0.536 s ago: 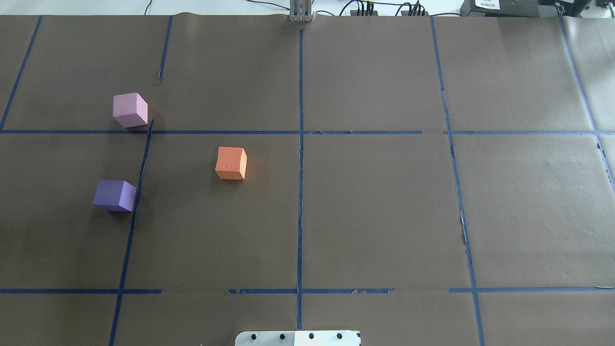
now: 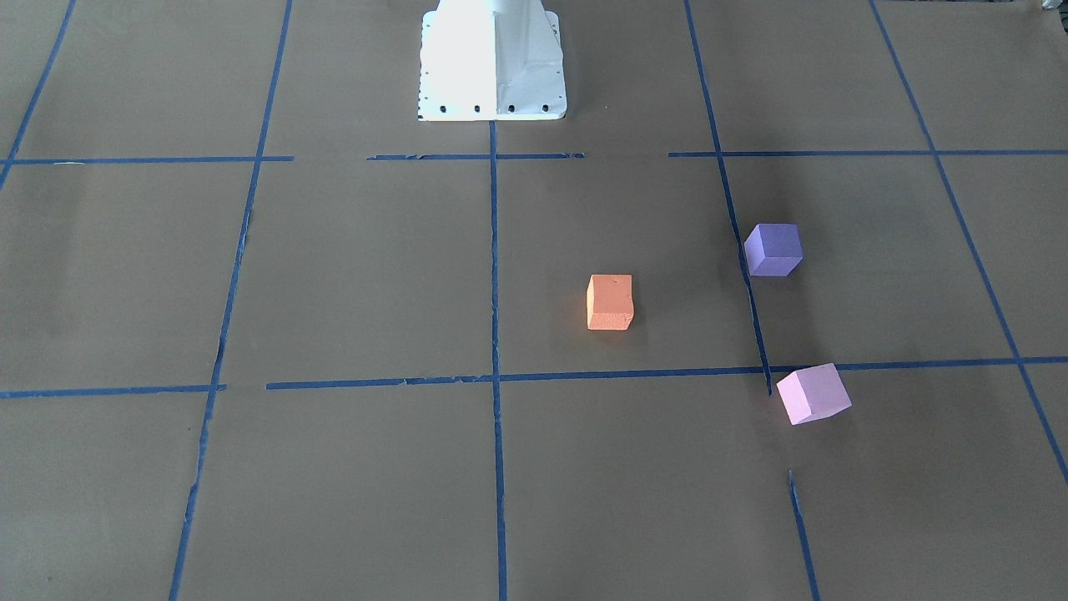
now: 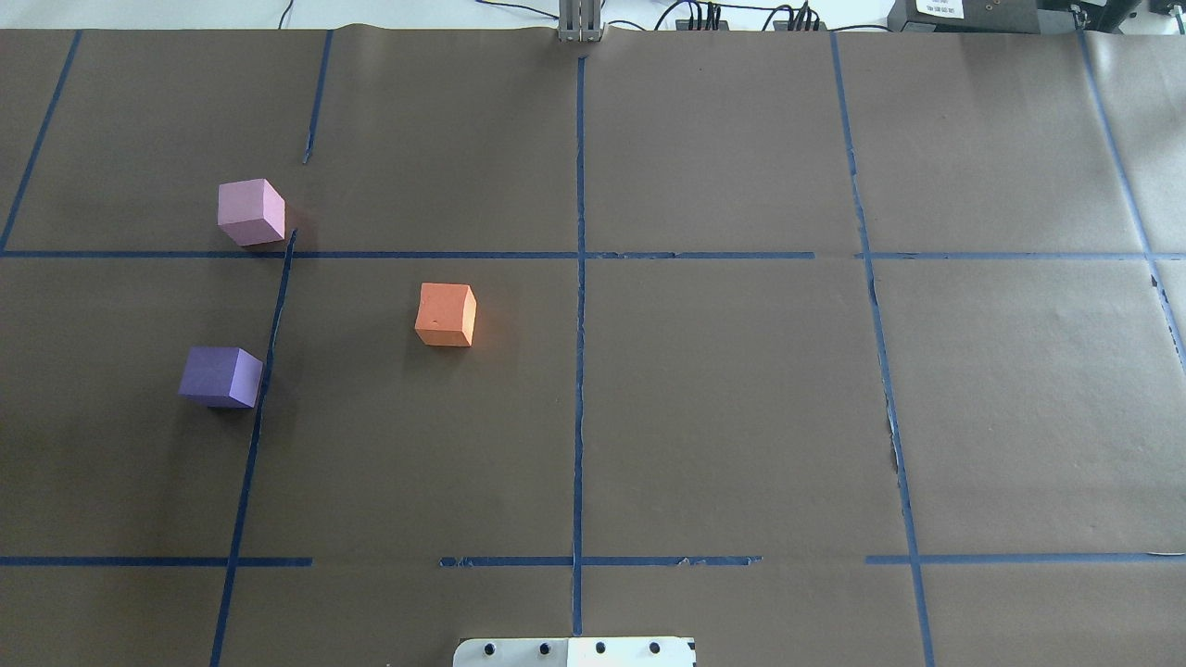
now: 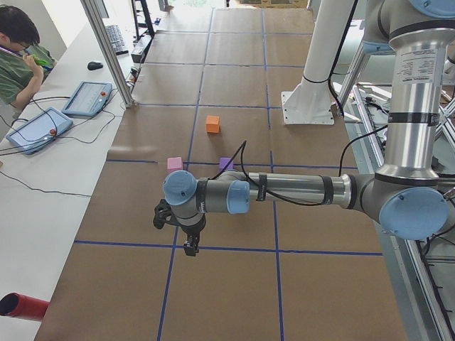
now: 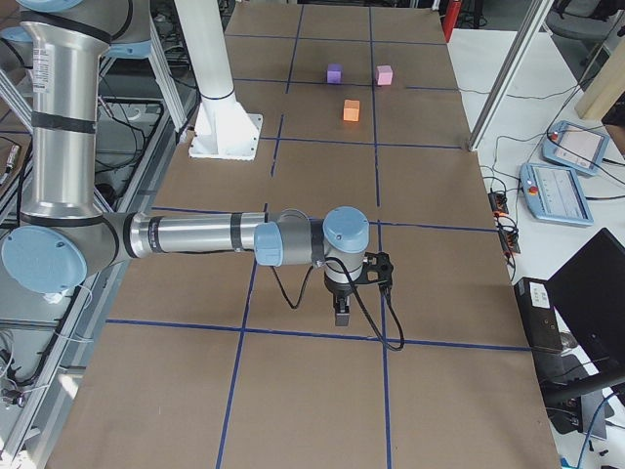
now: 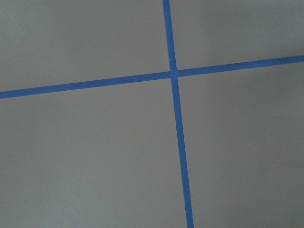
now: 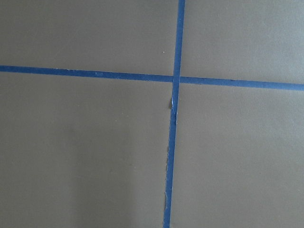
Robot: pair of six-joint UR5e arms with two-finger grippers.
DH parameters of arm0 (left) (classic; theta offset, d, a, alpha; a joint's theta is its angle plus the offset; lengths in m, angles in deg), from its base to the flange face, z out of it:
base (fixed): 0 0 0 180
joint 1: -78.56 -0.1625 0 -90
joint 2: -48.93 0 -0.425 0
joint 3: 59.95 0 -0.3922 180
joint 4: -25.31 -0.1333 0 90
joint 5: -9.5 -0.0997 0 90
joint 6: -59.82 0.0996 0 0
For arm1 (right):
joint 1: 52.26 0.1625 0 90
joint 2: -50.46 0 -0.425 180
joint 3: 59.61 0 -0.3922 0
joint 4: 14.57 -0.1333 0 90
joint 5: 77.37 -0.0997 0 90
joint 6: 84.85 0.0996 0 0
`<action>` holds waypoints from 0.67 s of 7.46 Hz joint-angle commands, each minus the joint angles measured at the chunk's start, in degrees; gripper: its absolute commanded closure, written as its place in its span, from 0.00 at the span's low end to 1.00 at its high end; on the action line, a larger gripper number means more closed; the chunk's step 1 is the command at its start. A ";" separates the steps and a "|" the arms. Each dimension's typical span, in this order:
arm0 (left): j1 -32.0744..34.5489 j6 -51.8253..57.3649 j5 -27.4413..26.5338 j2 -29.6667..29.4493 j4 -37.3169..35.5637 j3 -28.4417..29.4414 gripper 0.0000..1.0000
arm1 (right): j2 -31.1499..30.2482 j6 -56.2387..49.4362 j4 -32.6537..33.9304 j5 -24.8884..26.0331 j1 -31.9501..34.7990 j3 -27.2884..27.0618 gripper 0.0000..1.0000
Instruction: Arrange blocks in a line
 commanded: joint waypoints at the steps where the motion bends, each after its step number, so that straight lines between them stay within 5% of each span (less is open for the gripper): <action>1: -0.18 -7.80 -1.74 -3.52 -0.21 -4.74 0.00 | 0.00 0.00 0.00 0.00 0.00 0.00 0.00; 5: -13.23 -26.06 -2.98 -9.56 -0.47 -17.68 0.00 | 0.00 0.00 0.00 0.00 0.00 0.00 0.00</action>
